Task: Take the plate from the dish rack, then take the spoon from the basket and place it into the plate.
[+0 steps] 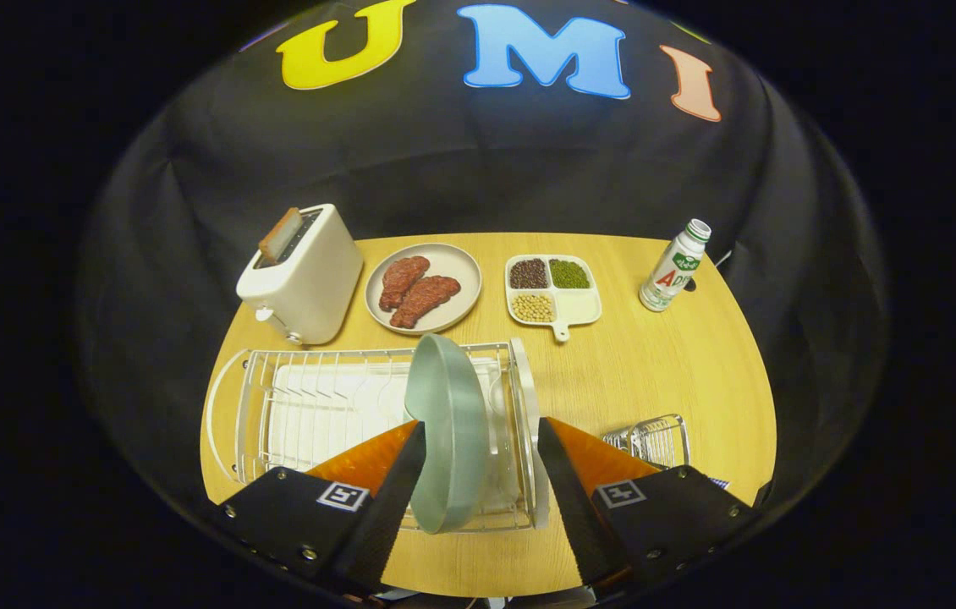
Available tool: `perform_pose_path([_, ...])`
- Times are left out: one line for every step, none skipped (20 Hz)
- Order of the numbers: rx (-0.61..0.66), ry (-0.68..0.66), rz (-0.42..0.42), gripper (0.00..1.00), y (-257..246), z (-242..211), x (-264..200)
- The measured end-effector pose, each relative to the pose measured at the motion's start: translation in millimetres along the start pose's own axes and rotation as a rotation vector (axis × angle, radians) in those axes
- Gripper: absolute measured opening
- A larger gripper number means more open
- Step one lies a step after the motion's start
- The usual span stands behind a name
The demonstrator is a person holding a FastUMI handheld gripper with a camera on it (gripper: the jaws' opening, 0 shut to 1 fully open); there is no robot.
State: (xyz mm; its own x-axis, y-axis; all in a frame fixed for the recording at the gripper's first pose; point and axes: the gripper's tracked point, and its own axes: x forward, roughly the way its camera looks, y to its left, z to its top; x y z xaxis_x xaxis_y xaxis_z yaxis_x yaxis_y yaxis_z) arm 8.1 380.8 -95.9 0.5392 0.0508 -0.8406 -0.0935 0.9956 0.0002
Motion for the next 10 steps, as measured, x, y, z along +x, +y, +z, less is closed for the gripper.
perform_pose_path([-0.009, 0.005, -0.028, 0.83, -1.3, -3.0, 4.2])
perform_pose_path([-0.026, -0.004, -0.064, 0.69, -3.8, -2.1, 8.6])
perform_pose_path([-0.051, -0.013, -0.107, 0.56, -8.4, 0.2, 17.3])
perform_pose_path([-0.052, -0.010, -0.150, 0.43, -14.1, -2.3, 16.9])
perform_pose_path([-0.051, -0.006, -0.160, 0.30, -11.4, -2.1, 18.6])
perform_pose_path([-0.064, -0.002, -0.176, 0.16, -10.4, -1.2, 18.2])
perform_pose_path([-0.075, 0.005, -0.203, 0.16, -14.0, -0.3, 20.3])
perform_pose_path([-0.104, 0.006, -0.230, 0.11, -16.6, -0.3, 23.4])
perform_pose_path([-0.123, 0.010, -0.244, 0.11, -13.5, 2.8, 13.8])
perform_pose_path([-0.140, 0.014, -0.255, 0.06, -12.2, 3.9, 14.9])
